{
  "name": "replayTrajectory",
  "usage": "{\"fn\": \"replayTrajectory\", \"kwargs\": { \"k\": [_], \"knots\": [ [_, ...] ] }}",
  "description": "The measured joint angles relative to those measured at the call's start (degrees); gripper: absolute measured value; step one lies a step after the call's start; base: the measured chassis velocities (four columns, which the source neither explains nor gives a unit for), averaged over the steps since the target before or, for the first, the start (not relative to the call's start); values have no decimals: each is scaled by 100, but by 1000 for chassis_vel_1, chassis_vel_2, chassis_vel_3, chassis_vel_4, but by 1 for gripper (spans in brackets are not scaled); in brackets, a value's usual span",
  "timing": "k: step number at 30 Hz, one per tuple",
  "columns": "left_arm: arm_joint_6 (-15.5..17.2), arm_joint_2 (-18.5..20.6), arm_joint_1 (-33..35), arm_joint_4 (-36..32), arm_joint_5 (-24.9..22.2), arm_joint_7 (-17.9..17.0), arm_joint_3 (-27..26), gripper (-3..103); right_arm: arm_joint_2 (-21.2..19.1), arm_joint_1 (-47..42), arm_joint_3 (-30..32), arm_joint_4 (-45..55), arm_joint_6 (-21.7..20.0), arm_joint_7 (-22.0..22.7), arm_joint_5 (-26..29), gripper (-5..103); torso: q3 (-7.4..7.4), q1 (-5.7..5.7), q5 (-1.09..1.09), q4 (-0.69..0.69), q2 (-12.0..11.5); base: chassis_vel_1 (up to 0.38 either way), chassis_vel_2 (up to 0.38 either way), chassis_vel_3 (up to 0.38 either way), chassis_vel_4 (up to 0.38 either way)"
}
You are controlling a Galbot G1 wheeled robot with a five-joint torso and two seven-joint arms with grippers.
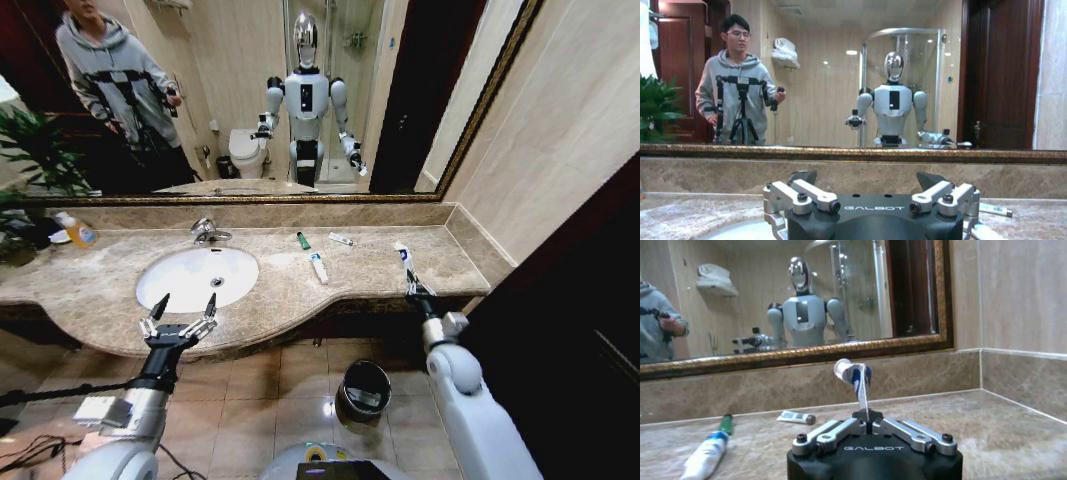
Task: Pick up the trash from the sink and place it in the trash bin.
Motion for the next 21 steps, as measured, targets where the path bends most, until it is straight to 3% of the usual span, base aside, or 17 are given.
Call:
{"fn": "replayTrajectory", "kwargs": {
  "k": [2,4,8,11,21],
  "knots": [
    [0,0,0,0,0,1,0,100,69,-105,8,60,44,-18,-34,0,0,0,-1,-1,0,0,0,0,0],
    [0,0,0,0,0,1,0,100,429,-572,20,205,349,-80,-279,0,0,0,1,0,0,0,0,0,0],
    [0,0,0,0,0,0,0,100,635,-894,-17,218,608,-123,-513,0,0,0,1,0,0,0,0,0,0],
    [0,0,0,0,0,0,0,100,962,-1486,-104,202,1031,-252,-932,0,0,0,0,-1,0,0,0,0,0],
    [0,0,0,0,0,0,0,100,1191,-2157,-127,-445,2160,-371,-1949,0,1,0,0,-1,-1,0,0,0,0]
  ]
}}
